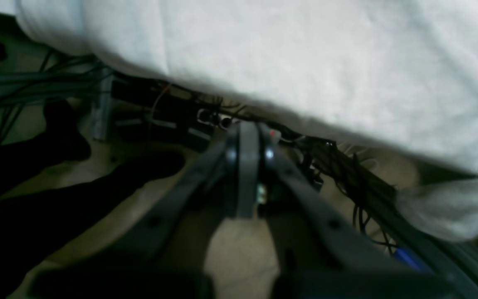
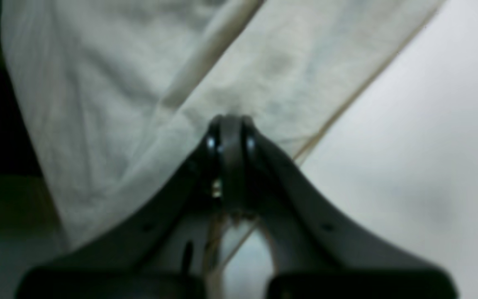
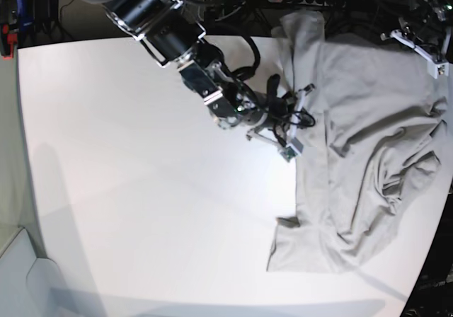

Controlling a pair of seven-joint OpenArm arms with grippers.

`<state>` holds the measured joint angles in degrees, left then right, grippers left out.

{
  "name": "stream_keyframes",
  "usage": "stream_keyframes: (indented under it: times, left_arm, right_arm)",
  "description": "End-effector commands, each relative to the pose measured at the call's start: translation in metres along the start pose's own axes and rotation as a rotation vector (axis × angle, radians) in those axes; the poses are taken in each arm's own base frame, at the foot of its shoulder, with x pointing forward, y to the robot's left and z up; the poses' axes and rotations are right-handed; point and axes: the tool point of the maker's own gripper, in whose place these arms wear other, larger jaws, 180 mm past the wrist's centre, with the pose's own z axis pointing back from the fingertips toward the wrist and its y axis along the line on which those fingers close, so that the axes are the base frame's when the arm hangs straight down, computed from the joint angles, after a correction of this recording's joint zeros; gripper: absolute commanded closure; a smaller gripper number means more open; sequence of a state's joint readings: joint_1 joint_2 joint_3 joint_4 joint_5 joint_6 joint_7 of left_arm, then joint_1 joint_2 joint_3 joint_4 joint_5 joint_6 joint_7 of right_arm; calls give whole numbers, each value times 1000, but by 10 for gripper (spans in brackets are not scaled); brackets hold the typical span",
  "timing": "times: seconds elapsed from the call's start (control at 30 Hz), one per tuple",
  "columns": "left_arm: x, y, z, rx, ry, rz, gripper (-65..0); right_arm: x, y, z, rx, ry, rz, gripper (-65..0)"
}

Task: Layout the t-shirt on the table in an organized manner, then fold the t-shirt properly
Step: 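Reach the right gripper across and grasp the bunched shirt edge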

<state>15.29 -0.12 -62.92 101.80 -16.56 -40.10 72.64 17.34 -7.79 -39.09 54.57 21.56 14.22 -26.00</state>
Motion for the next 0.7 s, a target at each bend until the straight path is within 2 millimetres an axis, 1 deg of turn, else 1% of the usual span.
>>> stream_keyframes:
  times: [0.0, 0.1, 0.17, 0.23, 0.27, 0.3, 0.37, 0.43, 0.53, 0.67]
  left_arm:
    - [10, 4, 5, 12, -32, -11, -1]
    - [16, 1, 4, 7, -42, -7, -1]
    - [21, -3, 2, -3, -54, -1, -1]
    - [26, -6, 1, -10, -68, 2, -1]
    - [28, -10, 0, -20, -73, 5, -1]
    - [27, -16, -2, -34, -76, 16, -1]
    - [31, -28, -6, -62, -90, 35, -1]
    - [37, -43, -10, -94, -107, 53, -1]
    - [38, -74, -17, -165, -115, 88, -1]
    - [46, -107, -24, -235, -111, 9, -1]
  right_arm:
    - [3, -35, 8, -102, 9, -2, 0]
    - [-6, -72, 23, -176, 16, -27, 0]
    - [-1, -100, 35, -227, 3, -54, 0]
    - [-1, -122, 47, -267, -8, -87, 0]
    - [-5, -132, 53, -287, -1, -96, 0]
    - [-9, -138, 57, -297, 13, -102, 0]
    - [-15, -140, 58, -302, 36, -106, 0]
    - [-25, -137, 58, -299, 51, -116, 0]
    - [-27, -131, 58, -290, 41, -113, 0]
    - [-22, -124, 59, -278, 25, -106, 0]
